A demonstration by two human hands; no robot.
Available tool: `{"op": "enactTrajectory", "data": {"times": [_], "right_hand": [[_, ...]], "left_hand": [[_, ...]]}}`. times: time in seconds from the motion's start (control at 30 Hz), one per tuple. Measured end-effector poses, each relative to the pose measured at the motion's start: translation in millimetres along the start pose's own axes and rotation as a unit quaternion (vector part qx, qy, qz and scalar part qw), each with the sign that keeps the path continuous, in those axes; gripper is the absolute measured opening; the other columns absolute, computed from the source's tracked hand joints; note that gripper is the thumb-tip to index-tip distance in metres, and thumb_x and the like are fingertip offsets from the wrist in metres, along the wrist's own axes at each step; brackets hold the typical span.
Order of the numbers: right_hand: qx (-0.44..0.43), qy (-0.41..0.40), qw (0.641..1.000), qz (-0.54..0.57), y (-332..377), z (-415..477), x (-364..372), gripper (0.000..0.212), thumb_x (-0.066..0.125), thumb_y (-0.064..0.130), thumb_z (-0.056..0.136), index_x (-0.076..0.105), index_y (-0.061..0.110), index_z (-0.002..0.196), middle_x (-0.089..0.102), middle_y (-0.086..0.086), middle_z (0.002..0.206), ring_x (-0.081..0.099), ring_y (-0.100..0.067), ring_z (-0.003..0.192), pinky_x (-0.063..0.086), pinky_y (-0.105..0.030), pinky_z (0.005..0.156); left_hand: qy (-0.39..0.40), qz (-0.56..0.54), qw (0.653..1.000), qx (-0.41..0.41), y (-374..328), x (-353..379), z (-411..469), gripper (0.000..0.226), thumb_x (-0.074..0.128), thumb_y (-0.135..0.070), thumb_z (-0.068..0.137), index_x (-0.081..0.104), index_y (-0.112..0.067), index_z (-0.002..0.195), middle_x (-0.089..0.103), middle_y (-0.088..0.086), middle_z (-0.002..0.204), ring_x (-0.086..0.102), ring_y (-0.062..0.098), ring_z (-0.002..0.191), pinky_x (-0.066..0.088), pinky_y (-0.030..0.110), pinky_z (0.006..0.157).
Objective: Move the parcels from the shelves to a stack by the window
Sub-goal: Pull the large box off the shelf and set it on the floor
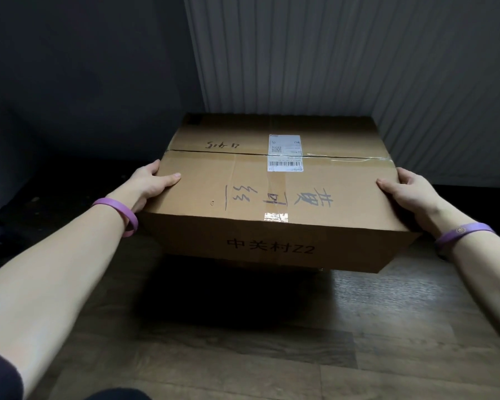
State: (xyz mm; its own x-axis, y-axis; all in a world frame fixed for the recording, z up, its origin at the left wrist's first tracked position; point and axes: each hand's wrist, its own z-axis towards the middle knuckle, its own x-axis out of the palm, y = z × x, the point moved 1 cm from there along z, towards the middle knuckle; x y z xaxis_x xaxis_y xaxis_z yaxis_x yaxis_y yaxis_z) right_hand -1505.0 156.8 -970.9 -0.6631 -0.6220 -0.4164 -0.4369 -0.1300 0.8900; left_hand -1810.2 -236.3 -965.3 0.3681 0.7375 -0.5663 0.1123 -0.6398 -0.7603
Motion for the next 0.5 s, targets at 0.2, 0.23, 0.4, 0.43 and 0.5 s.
{"op": "enactTrajectory", "data": {"times": [0.2,0.23,0.4,0.43,0.5], "right_hand": [[0.009,0.009,1.000,-0.002,-11.7,6.2,4.4,0.025,0.065,0.023,0.095,0.063,0.018,0.120,0.069,-0.004,0.113,0.066,-0.018,0.092,0.051,-0.031,0.081],[0.007,0.009,1.000,-0.008,-12.1,7.2,4.6,0.027,0.065,0.023,0.096,0.062,0.017,0.122,0.068,-0.005,0.115,0.066,-0.021,0.096,0.051,-0.032,0.085],[0.005,0.005,0.996,-0.091,-11.1,5.3,7.1,0.037,0.060,0.031,0.098,0.055,0.011,0.128,0.063,-0.010,0.127,0.060,-0.028,0.111,0.047,-0.037,0.095],[0.008,0.009,0.994,-0.108,-10.4,4.4,6.9,0.038,0.059,0.033,0.098,0.053,0.009,0.128,0.061,-0.011,0.129,0.059,-0.028,0.113,0.046,-0.038,0.098],[0.013,0.015,0.991,-0.135,-7.9,2.9,6.9,0.044,0.056,0.036,0.099,0.046,0.008,0.133,0.058,-0.013,0.136,0.056,-0.030,0.117,0.042,-0.038,0.100]], "left_hand": [[-0.006,0.019,1.000,0.005,8.1,3.9,8.5,0.078,0.070,-0.037,0.088,0.028,-0.025,0.153,0.041,0.008,0.152,0.048,0.030,0.129,0.043,0.036,0.091],[-0.008,0.024,1.000,0.007,8.2,3.7,9.1,0.078,0.070,-0.038,0.088,0.028,-0.026,0.153,0.041,0.008,0.152,0.047,0.030,0.130,0.043,0.037,0.095],[-0.007,0.035,0.999,0.016,11.4,5.8,7.9,0.079,0.068,-0.041,0.089,0.026,-0.025,0.154,0.039,0.008,0.154,0.045,0.031,0.132,0.041,0.041,0.104],[-0.008,0.040,0.999,0.018,11.4,6.9,7.0,0.079,0.067,-0.042,0.089,0.025,-0.025,0.155,0.038,0.008,0.154,0.045,0.031,0.133,0.040,0.041,0.105],[-0.011,0.051,0.998,0.021,10.6,8.7,5.7,0.079,0.066,-0.042,0.090,0.024,-0.024,0.155,0.037,0.009,0.155,0.043,0.032,0.135,0.039,0.042,0.107]]}}
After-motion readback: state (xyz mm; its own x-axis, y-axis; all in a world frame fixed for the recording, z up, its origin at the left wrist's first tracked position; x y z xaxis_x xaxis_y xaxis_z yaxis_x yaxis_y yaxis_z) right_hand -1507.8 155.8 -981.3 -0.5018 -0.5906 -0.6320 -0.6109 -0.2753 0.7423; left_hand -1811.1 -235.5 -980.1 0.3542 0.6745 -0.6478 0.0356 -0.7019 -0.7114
